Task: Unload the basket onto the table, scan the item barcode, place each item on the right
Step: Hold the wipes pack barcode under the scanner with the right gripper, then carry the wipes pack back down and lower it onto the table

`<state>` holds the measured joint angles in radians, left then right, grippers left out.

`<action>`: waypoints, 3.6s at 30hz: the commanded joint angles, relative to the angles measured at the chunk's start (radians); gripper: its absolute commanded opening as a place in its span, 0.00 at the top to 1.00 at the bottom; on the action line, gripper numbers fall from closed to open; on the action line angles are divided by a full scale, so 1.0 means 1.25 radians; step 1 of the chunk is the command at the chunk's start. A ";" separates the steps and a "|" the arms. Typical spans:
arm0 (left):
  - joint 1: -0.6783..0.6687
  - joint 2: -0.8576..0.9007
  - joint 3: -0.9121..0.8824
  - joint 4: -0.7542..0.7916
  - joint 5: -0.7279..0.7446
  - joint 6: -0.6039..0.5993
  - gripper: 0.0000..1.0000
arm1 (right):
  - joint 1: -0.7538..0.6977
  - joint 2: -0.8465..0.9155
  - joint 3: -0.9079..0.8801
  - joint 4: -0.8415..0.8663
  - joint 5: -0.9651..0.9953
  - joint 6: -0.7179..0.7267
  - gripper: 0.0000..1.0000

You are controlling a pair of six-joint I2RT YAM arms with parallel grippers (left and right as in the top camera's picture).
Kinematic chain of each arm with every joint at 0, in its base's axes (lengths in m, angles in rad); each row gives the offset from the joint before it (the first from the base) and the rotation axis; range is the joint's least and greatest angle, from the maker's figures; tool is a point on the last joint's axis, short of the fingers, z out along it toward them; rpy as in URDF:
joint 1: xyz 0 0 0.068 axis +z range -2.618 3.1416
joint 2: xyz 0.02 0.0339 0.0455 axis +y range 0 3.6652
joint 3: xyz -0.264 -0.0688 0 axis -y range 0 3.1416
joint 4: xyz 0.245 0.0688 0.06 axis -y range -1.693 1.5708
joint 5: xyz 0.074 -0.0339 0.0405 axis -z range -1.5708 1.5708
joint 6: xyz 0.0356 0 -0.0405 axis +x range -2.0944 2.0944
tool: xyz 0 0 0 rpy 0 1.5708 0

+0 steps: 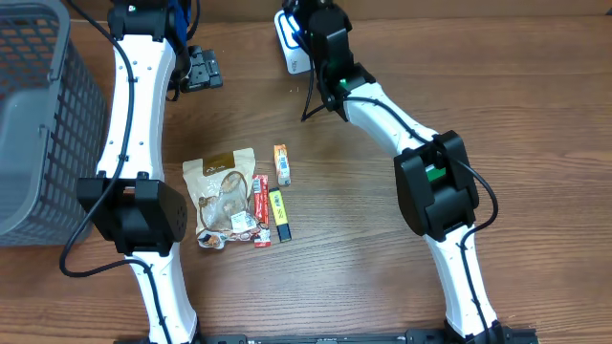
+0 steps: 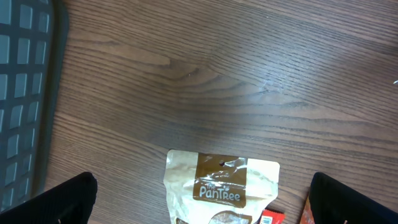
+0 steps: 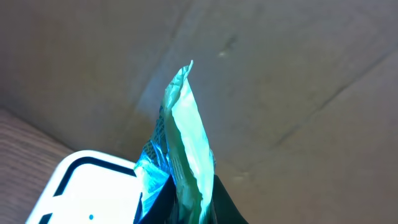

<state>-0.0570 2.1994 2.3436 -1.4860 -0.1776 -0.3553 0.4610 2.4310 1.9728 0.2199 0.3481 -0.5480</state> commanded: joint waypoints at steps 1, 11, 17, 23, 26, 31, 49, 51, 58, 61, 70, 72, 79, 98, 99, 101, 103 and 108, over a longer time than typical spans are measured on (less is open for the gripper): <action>0.002 -0.006 0.001 0.001 -0.010 0.018 0.00 | 0.006 0.015 0.014 0.010 0.014 -0.002 0.96; 0.002 -0.006 0.001 0.001 -0.010 0.018 0.00 | 0.025 0.024 0.014 -0.024 0.014 -0.002 0.96; 0.002 -0.006 0.001 0.001 -0.010 0.018 0.00 | 0.035 0.024 0.014 -0.060 0.014 -0.002 0.96; 0.002 -0.006 0.001 0.001 -0.010 0.018 0.00 | 0.046 0.024 0.014 -0.090 0.014 -0.002 0.96; 0.002 -0.006 0.001 0.001 -0.010 0.018 0.00 | 0.046 0.024 0.014 -0.111 0.014 -0.002 0.96; 0.002 -0.006 0.001 0.001 -0.010 0.018 0.00 | 0.049 0.024 0.014 -0.153 0.001 -0.002 0.96; 0.002 -0.006 0.001 0.001 -0.010 0.018 0.00 | 0.053 0.019 0.014 -0.184 -0.019 0.034 0.96; 0.002 -0.006 0.001 0.001 -0.010 0.018 0.00 | 0.053 0.001 0.014 -0.158 0.011 0.085 0.96; 0.002 -0.006 0.001 0.001 -0.010 0.018 0.00 | 0.051 -0.114 0.014 -0.149 0.014 0.111 0.97; 0.002 -0.006 0.001 0.001 -0.010 0.018 0.00 | 0.046 -0.184 0.014 -0.220 0.012 0.182 0.96; 0.002 -0.006 0.001 0.001 -0.010 0.018 0.00 | -0.008 -0.389 0.014 -0.679 -0.237 0.378 0.96; 0.002 -0.006 0.001 0.001 -0.010 0.018 0.00 | -0.028 -0.417 0.014 -0.806 -0.317 0.379 0.96; 0.002 -0.006 0.001 0.001 -0.010 0.018 0.00 | -0.087 -0.415 -0.008 -1.176 -0.504 0.378 0.96; 0.002 -0.006 0.001 0.001 -0.010 0.018 0.00 | -0.093 -0.394 -0.286 -1.062 -0.510 0.379 0.39; 0.002 -0.006 0.001 0.001 -0.010 0.018 0.00 | -0.093 -0.394 -0.287 -1.061 -0.510 0.379 0.31; 0.002 -0.006 0.001 0.001 -0.010 0.018 0.00 | -0.096 -0.394 -0.286 -1.059 -0.510 0.379 0.18; 0.002 -0.006 0.001 0.001 -0.010 0.018 0.00 | -0.102 -0.394 -0.286 -1.059 -0.510 0.379 0.02; 0.002 -0.006 0.001 0.001 -0.010 0.018 0.00 | -0.123 -0.394 -0.286 -1.059 -0.511 0.379 0.00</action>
<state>-0.0570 2.1994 2.3436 -1.4857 -0.1772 -0.3553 0.3309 1.9499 1.6199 -1.1080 -0.2844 -0.0750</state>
